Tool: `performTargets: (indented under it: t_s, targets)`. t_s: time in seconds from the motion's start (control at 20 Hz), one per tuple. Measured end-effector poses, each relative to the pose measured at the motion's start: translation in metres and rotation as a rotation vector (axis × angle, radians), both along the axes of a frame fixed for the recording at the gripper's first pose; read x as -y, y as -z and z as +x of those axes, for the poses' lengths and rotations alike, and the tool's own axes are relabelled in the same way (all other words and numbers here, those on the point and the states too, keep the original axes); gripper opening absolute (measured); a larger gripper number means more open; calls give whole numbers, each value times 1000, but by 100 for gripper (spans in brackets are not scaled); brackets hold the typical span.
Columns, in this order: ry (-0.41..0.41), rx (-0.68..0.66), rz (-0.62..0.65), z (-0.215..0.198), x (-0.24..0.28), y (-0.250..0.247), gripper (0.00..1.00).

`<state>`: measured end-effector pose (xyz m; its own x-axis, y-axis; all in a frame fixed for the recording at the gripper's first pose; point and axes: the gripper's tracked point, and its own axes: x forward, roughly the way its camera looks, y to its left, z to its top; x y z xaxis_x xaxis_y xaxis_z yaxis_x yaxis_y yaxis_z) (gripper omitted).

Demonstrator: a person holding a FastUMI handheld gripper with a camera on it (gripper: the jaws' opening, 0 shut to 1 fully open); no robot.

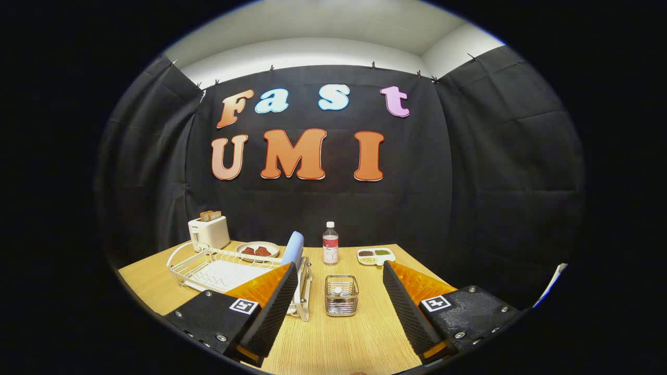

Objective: Take the plate from the dish rack, then take the spoon from the basket and place it into the plate.

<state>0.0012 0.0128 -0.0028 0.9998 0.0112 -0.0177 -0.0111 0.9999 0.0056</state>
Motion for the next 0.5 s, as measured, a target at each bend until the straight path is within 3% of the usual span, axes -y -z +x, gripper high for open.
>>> performTargets:
  t_s: [0.3, 0.5]
  targets:
    - [-11, -33, 7, 5, -7, 4, 98]
    - [-69, -84, 43, 26, -34, 1, 97]
